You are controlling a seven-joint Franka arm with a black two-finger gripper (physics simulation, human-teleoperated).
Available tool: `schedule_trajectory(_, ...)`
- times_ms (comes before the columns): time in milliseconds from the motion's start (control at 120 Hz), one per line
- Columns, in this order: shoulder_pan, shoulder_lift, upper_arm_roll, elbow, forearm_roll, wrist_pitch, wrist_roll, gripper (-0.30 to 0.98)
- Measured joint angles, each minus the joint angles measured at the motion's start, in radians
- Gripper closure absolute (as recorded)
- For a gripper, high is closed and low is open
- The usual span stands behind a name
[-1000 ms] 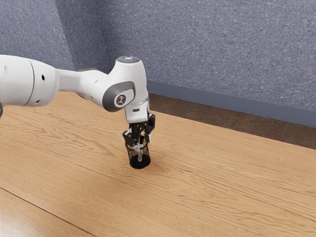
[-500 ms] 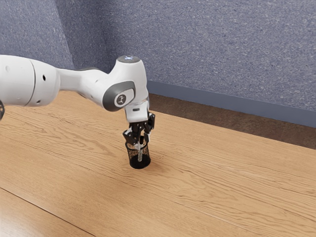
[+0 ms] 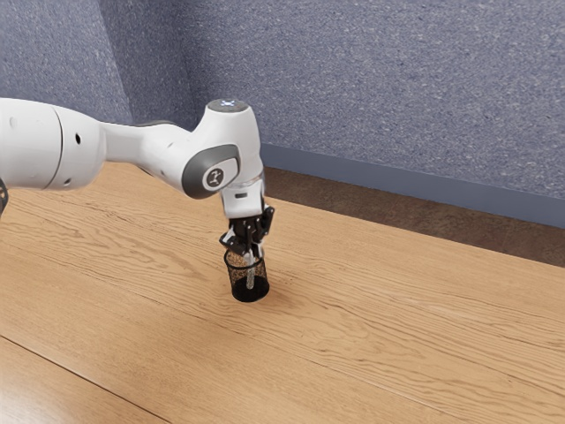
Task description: Take the marker out of the pen holder and place it to the left of the pen holder.
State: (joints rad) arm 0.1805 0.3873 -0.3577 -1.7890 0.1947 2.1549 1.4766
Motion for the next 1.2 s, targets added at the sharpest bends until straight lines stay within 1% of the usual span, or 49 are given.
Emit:
schedule_trajectory(167,0.001,-0.008,0.0,0.001,0.0,0.005,0.004,0.72)
schedule_trajectory(367,0.001,-0.098,-0.002,0.012,-0.002,-0.002,0.005,0.75)
schedule_trajectory(625,0.008,-0.188,0.0,0.013,-0.003,-0.065,0.003,0.77)
schedule_trajectory(700,0.017,-0.193,0.007,0.014,-0.001,-0.08,0.004,0.77)
schedule_trajectory(858,0.075,-0.161,0.022,0.034,0.005,-0.099,0.01,0.77)
schedule_trajectory(967,0.104,-0.105,0.039,0.093,0.033,-0.104,0.019,0.77)
schedule_trajectory(1058,0.111,-0.056,0.099,0.137,0.062,-0.103,0.026,0.77)
schedule_trajectory(1133,0.112,-0.011,0.124,0.159,0.121,-0.069,0.031,0.77)
schedule_trajectory(1200,0.105,0.022,0.172,0.164,0.165,-0.01,0.033,0.77)
